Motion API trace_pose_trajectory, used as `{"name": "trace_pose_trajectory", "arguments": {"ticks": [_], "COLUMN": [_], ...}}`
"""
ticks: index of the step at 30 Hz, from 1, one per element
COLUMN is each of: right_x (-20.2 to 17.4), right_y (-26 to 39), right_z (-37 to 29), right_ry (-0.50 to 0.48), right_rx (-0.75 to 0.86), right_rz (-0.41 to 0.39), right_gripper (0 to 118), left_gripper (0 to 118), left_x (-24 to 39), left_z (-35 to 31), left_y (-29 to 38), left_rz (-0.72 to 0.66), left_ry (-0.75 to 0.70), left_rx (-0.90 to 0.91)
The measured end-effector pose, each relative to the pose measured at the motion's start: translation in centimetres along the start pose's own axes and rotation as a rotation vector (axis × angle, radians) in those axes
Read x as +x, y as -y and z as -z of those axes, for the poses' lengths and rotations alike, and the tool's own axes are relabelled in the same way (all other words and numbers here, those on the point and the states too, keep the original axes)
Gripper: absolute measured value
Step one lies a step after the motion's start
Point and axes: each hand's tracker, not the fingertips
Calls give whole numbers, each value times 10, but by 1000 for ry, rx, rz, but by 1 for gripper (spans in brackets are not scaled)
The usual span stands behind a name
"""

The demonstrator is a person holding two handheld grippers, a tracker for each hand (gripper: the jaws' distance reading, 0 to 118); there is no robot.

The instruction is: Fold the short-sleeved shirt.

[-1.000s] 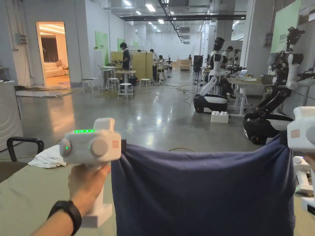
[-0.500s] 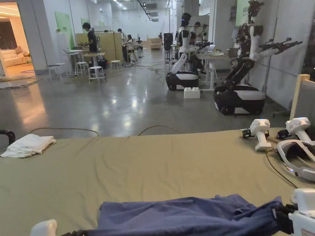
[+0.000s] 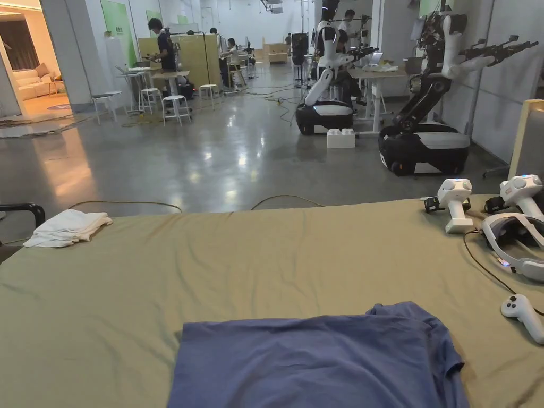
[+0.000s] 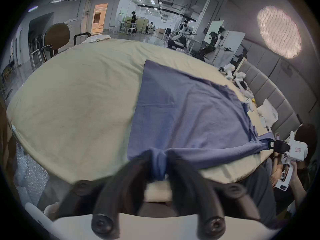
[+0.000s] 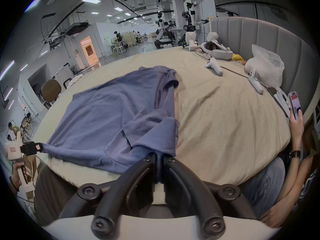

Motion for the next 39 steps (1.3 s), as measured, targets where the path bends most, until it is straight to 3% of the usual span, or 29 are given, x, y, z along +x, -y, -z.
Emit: {"name": "trace_pose_trajectory", "arguments": {"ticks": [1, 2, 3, 7, 10, 15, 20, 22, 23, 24, 25, 26, 32, 39], "right_x": [0, 2, 4, 9, -1, -44, -82, -92, -97, -103, -107, -112, -124, -132], "right_y": [5, 8, 10, 13, -4, -41, -59, -60, -61, -61, -60, -59, -59, -60], "right_z": [2, 4, 6, -21, -67, -150, -197, -204, -209, -213, -214, -217, -220, -215], "right_ry": [28, 42, 37, 85, 24, -58, -105, -102, -96, -81, -65, -43, -67, -88], "right_rx": [-26, -34, -51, 25, 179, 486, 649, 675, 677, 688, 707, 735, 738, 741], "right_rz": [-6, -3, 4, 40, 55, -43, -98, -117, -126, -144, -161, -173, -216, -236], "right_gripper": [27, 61, 73, 70, 70, 70, 65, 46, 16, 5, 4, 0, 0, 0], "left_gripper": [48, 83, 95, 96, 96, 96, 94, 90, 77, 53, 16, 0, 0, 0], "left_x": [-1, -4, -5, 3, 26, 77, 108, 118, 124, 128, 132, 134, 132, 128], "left_z": [2, 4, 2, -45, -105, -197, -246, -258, -263, -266, -268, -269, -274, -267], "left_y": [-1, -2, -2, -18, -33, -50, -45, -32, -28, -28, -26, -25, -30, -35], "left_rz": [-5, -20, -25, 3, 108, 196, 199, 221, 236, 271, 294, 293, 237, 271], "left_ry": [-2, 8, 11, 2, -37, -129, -117, -163, -209, -230, -239, -242, -190, -156], "left_rx": [-11, -19, -19, 136, 406, 750, 857, 950, 969, 958, 952, 947, 932, 898]}}
